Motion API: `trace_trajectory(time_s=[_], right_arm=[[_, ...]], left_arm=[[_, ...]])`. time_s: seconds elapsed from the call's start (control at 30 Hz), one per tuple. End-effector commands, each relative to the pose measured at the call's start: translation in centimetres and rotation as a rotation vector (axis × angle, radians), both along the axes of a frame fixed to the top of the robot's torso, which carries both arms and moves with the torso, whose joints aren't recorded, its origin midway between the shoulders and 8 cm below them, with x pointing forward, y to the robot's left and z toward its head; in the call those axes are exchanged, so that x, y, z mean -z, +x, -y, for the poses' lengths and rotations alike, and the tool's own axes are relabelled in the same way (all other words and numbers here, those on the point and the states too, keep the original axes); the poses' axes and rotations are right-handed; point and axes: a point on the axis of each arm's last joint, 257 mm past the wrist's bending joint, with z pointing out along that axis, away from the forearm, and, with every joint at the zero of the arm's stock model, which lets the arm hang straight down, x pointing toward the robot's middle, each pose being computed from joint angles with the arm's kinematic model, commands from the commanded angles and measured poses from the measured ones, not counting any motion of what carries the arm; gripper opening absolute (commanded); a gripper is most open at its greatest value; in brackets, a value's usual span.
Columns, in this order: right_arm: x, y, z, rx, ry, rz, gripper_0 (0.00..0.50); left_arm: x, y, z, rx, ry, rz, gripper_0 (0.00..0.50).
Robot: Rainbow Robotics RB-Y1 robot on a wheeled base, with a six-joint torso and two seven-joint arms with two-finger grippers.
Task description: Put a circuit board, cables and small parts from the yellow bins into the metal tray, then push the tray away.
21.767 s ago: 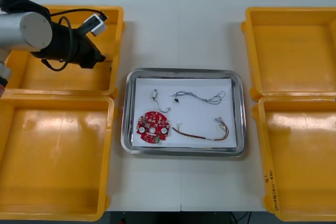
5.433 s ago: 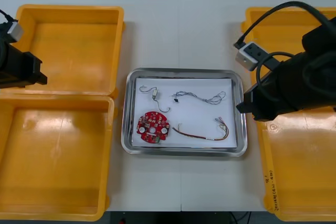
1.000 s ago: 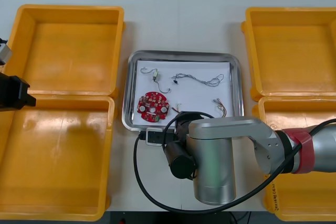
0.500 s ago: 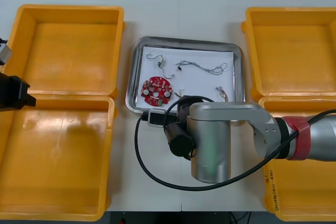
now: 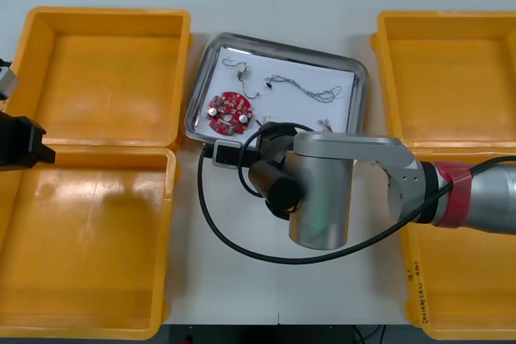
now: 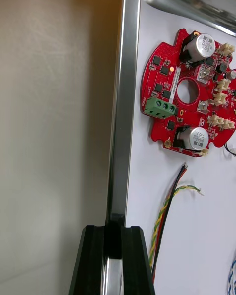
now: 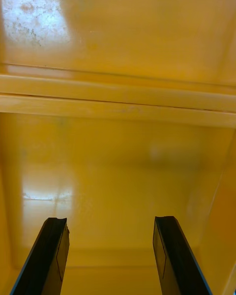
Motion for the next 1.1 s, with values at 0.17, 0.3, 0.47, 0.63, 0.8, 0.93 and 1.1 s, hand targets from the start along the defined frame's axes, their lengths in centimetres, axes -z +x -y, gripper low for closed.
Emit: trace_trajectory(time_s=[0.17, 0.3, 0.47, 0.63, 0.8, 0.93, 1.1], right_arm=[[-4.1, 3.0, -1.7, -0.052, 0.029, 0.104, 0.000], [-4.8, 3.7, -1.3, -0.069, 0.021, 0.142, 0.000], [-5.5, 4.4, -0.8, -0.097, 0.026, 0.173, 0.000], [-5.7, 5.3, -0.3, -0.114, 0.018, 0.192, 0.000], [-5.4, 5.4, -0.2, -0.127, 0.012, 0.194, 0.000], [-5.1, 5.4, 0.1, -0.132, 0.004, 0.193, 0.000], [-4.3, 5.0, 0.2, -0.128, 0.009, 0.163, 0.000]], left_arm=[[-1.5, -0.3, -1.6, 0.074, 0.085, 0.031, 0.500], [-1.5, -0.3, -1.6, 0.074, 0.085, 0.031, 0.500], [-1.5, -0.3, -1.6, 0.074, 0.085, 0.031, 0.500], [-1.5, -0.3, -1.6, 0.074, 0.085, 0.031, 0.500], [-1.5, -0.3, -1.6, 0.074, 0.085, 0.031, 0.500], [-1.5, -0.3, -1.6, 0.074, 0.085, 0.031, 0.500], [-1.5, -0.3, -1.6, 0.074, 0.085, 0.031, 0.500]])
